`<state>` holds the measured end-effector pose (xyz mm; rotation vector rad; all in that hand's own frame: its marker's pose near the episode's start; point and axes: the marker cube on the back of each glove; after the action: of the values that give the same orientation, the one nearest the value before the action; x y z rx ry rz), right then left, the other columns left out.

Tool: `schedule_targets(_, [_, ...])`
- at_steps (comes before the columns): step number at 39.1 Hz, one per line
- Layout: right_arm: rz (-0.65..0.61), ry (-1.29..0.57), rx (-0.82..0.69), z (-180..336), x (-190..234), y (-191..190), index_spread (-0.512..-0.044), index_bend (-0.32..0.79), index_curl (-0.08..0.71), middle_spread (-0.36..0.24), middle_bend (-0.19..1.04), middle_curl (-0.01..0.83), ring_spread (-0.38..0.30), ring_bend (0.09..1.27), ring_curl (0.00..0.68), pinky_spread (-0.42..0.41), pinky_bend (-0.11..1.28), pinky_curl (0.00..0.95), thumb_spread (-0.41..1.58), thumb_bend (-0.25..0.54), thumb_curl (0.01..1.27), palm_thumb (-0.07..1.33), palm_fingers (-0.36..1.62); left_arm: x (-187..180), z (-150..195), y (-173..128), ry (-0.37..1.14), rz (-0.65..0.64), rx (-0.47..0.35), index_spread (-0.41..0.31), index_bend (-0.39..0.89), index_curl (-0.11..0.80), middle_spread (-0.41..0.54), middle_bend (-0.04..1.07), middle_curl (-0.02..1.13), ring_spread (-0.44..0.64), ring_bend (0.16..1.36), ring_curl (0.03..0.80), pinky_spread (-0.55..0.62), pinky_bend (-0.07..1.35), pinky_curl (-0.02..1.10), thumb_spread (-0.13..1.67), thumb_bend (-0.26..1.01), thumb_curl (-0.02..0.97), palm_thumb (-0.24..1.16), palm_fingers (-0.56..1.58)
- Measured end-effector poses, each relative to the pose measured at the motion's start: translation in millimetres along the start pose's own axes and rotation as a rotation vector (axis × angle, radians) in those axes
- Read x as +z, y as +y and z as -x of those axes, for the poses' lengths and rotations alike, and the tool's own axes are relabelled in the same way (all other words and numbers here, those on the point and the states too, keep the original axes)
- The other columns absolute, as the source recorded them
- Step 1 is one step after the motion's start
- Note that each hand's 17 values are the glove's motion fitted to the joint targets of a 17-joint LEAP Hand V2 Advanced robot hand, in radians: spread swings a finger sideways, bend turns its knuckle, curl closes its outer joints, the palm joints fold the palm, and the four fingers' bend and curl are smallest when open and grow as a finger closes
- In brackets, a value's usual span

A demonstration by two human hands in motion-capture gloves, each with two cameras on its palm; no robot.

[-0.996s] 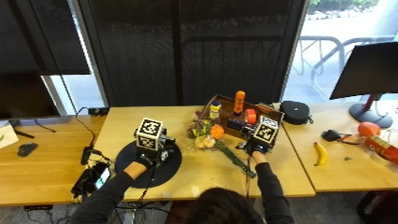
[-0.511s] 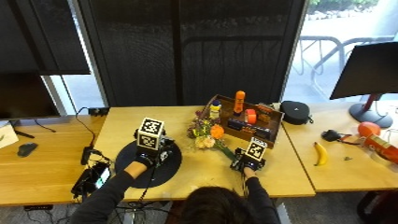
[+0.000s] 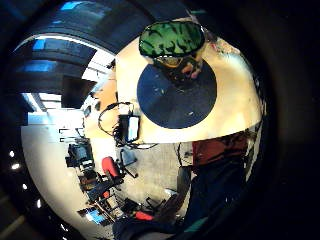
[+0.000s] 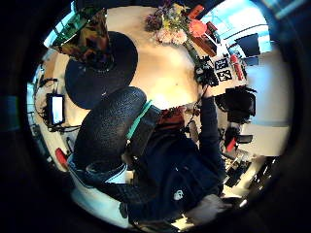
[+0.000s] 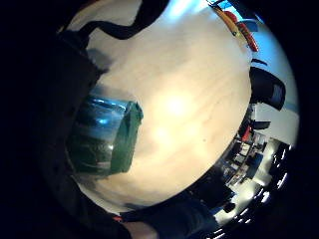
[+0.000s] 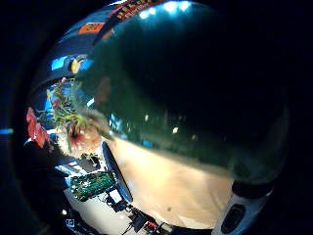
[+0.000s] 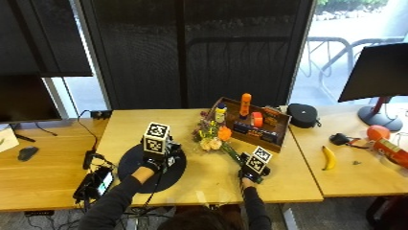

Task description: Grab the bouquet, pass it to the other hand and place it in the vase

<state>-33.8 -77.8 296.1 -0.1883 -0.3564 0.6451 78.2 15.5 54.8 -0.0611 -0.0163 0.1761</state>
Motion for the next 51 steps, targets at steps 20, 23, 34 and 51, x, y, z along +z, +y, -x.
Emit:
schedule_targets(20, [0.065,-0.59,-0.09,18.1,-44.2,1.9,-0.243,0.38,0.478,-0.188,0.43,0.592,-0.243,0.51,0.489,-0.204,0.29,0.411,0.89,0.053,0.5,1.16,1.11,1.6,-6.6,7.0,0.245,0.074,0.011,0.02,0.14,0.27,0.222,0.19,0.36,0.28,0.6,0.286,0.36,0.42,0.33,1.1,-0.02,0.281,0.14,0.13])
schedule_targets(23, [0.133,-0.718,-0.202,38.1,-60.7,19.2,-0.245,0.39,0.493,-0.189,0.42,0.596,-0.244,0.49,0.49,-0.216,0.28,0.417,0.75,0.038,0.54,1.18,1.12,0.4,-14.3,4.0,0.319,0.085,0.024,0.02,0.15,0.275,0.222,0.18,0.35,0.28,0.59,0.285,0.36,0.42,0.33,1.11,-0.02,0.281,0.15,0.13])
schedule_targets(34, [0.016,-0.747,-0.488,94.0,-100.6,40.5,-0.248,0.39,0.534,-0.186,0.41,0.616,-0.248,0.47,0.51,-0.24,0.24,0.429,0.42,-0.007,0.62,1.23,1.14,-11.0,-44.1,-29.4,0.835,0.089,0.092,0.023,0.14,0.282,0.221,0.19,0.35,0.28,0.58,0.286,0.36,0.41,0.34,1.11,-0.02,0.29,0.19,0.14])
schedule_targets(51, [0.58,-0.959,-0.739,155.3,-124.7,99.7,-0.251,0.41,0.583,-0.186,0.42,0.646,-0.259,0.46,0.535,-0.28,0.21,0.442,0.13,-0.016,0.69,1.23,1.19,-54.0,-100.4,-78.0,1.549,0.215,0.206,0.07,0.11,0.253,0.265,0.17,0.34,0.29,0.6,0.292,0.4,0.56,0.37,1.01,-0.01,0.345,0.41,0.14])
